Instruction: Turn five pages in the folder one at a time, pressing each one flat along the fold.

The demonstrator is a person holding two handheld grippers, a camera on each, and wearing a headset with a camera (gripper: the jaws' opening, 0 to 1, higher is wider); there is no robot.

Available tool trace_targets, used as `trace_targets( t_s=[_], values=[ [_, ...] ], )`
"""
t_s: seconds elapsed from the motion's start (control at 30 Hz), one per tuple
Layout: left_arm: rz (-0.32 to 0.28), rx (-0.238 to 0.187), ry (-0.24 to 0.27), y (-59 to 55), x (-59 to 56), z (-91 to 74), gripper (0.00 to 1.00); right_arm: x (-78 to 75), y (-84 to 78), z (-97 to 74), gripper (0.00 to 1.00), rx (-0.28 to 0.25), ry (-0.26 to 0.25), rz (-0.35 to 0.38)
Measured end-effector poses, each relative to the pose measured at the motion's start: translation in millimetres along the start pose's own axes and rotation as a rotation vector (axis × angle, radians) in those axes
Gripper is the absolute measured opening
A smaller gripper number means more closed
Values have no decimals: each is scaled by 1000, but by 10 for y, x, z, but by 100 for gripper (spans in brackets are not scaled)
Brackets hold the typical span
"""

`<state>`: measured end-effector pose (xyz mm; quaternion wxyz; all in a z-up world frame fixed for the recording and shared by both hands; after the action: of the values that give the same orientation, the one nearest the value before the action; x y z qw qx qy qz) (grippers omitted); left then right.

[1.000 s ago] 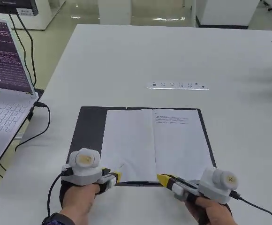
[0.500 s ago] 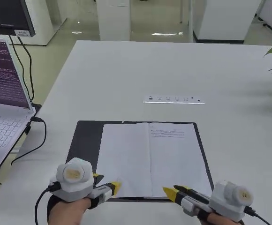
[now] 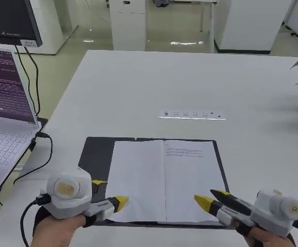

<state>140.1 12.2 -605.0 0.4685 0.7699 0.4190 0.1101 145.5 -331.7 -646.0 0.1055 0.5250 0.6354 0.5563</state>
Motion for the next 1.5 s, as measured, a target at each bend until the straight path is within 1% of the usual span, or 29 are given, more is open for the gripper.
trace_targets(
  t_s=[0.17, 0.23, 0.37, 0.5, 0.53, 0.67, 0.77, 0.83, 0.87, 0.97, 1.07, 1.1, 1.17, 1.23, 1.3, 1.43, 1.5],
  values=[
    [37, 4, 3, 38, 32, -108, 49, -10, 57, -66, 47, 9, -8, -54],
    [38, 2, 11, 47, 52, -165, 51, -9, 54, -100, 48, 11, -8, -68],
    [39, -2, 28, 33, 87, -254, 55, -23, 25, -176, 52, 36, -10, -99],
    [19, -20, 44, 11, 99, -352, 58, -59, -2, -258, 54, 49, -26, -112],
    [18, -22, 42, 1, 105, -366, 59, -60, -4, -267, 55, 52, -29, -117],
    [9, -26, 61, -39, 109, -437, 62, -61, -6, -359, 57, 62, -39, -146],
    [-6, -35, 69, -78, 109, -481, 65, -87, -5, -419, 59, 84, -60, -188],
    [-16, -41, 74, -108, 84, -496, 67, -95, -5, -445, 61, 99, -69, -210],
    [-20, -42, 74, -120, 92, -498, 67, -94, -4, -454, 61, 100, -70, -214],
    [-38, -44, 72, -169, 72, -502, 71, -87, 0, -494, 63, 84, -72, -202],
    [-53, -54, 74, -229, 42, -507, 74, -80, -28, -510, 64, 93, -80, -212],
    [-56, -51, 73, -251, 35, -500, 74, -70, -36, -515, 65, 97, -81, -216],
    [-61, -30, 68, -311, 7, -478, 75, -62, -58, -518, 65, 99, -80, -213],
    [-63, -25, 66, -342, -9, -458, 75, -50, -76, -517, 65, 96, -77, -200],
    [-65, -23, 60, -342, -57, -456, 75, -37, -100, -517, 66, 99, -79, -197],
    [-70, -19, 57, -359, -55, -407, 76, -5, -136, -539, 67, 96, -78, -185],
    [-73, -19, 57, -348, -80, -392, 76, 1, -153, -560, 67, 102, -83, -186]
  ],
)
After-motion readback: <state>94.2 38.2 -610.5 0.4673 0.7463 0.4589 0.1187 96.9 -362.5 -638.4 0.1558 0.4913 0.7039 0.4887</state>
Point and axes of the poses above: the centre of the closed fingertips' face, and the gripper's own axes: z roughly forward along the fingers, x roughly to its left, y roughly out of its top, the point moved 10 cm from there along -z, roughly backward along the fingers, and after that the axes turned 7 degrees about -y, right-handed, at the moved point
